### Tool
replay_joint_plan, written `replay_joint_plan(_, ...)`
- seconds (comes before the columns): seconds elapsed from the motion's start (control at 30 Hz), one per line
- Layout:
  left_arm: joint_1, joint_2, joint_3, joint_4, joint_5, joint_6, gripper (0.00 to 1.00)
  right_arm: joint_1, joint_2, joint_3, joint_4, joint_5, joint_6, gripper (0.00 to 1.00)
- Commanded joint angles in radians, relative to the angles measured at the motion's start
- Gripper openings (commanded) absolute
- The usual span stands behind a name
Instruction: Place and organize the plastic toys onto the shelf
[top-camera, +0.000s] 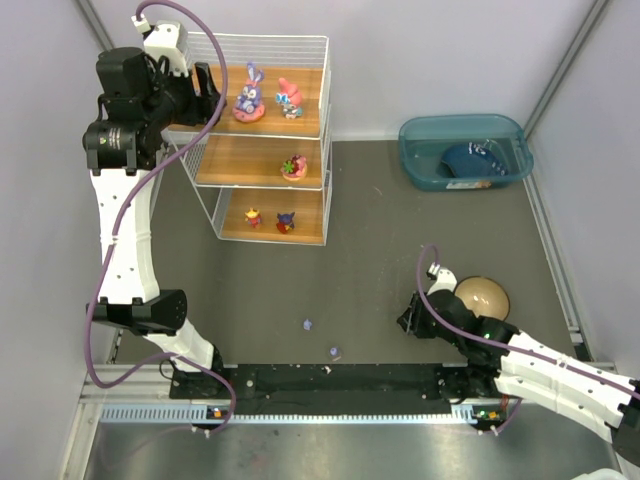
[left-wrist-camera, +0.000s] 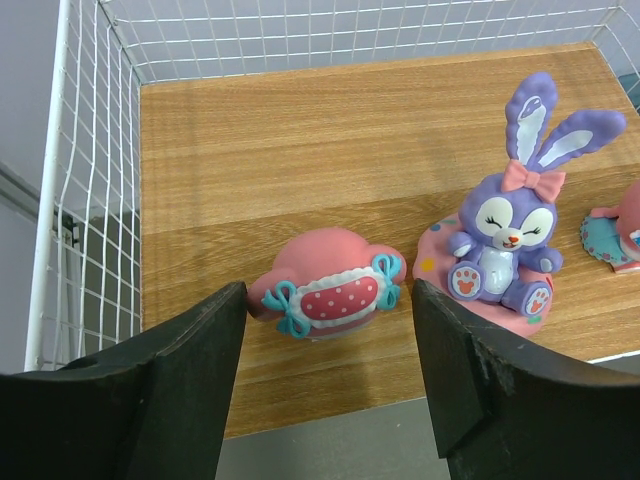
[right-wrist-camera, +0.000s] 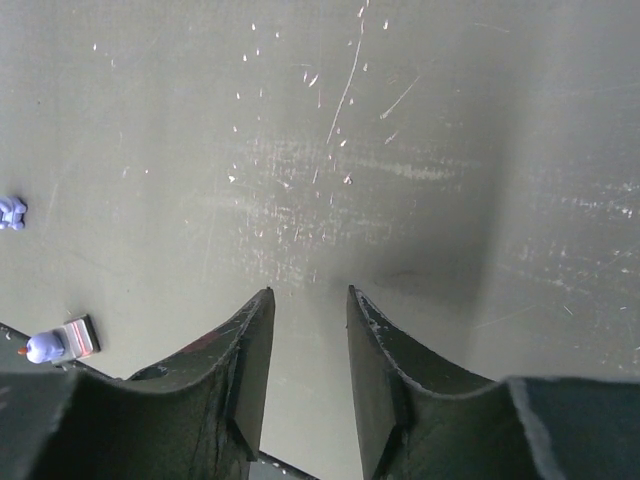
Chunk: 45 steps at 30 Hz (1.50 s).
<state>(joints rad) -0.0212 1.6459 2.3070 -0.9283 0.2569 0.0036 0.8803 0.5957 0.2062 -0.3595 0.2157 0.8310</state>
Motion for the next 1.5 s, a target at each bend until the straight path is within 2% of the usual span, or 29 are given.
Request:
replay_joint_plan(0.0,0.007,-0.009,-0.001,0.046,0.01,0.007,0.72,-0.01,-0.013,0.033,0.036,0.002,-0.009,0.38)
replay_joint_plan(0.4,0.009,-0.029,-0.001,0.051,0.002,0.009,0.77,-0.012,-0.02,0.03,0.036,0.001,-0.009,0.47)
replay_joint_plan(0.5,0.009,-0.044,-0.004,0.055,-0.001,0.009,0.8,-0.01,-0.019,0.029,0.034,-0.001,-0.007,0.48)
replay_joint_plan(0.93,0.009,-0.139,-0.053,0.097,0.031,0.001,0.82,-0.009,-0.02,0.025,0.036,0.001,-0.006,0.5)
replay_joint_plan(1.03,0.009,-0.199,-0.11,0.114,0.038,0.001,0.82,-0.01,-0.022,0.03,0.036,0.004,-0.006,0.51)
replay_joint_plan(1.13,0.009,-0.296,-0.223,0.157,0.048,-0.042,0.82,-0.012,-0.019,0.035,0.036,0.007,-0.007,0.51)
replay_joint_plan(1.17,0.007,-0.357,-0.303,0.193,0.07,-0.047,0.82,-0.011,-0.019,0.035,0.036,0.008,-0.006,0.51)
replay_joint_plan(1.3,0.006,-0.51,-0.5,0.253,0.097,-0.077,0.99,-0.01,-0.014,0.042,0.036,0.014,-0.021,0.52)
replay_joint_plan(1.47,0.006,-0.705,-0.731,0.282,0.099,-0.119,0.99,-0.01,-0.007,0.067,0.033,0.022,-0.059,0.56)
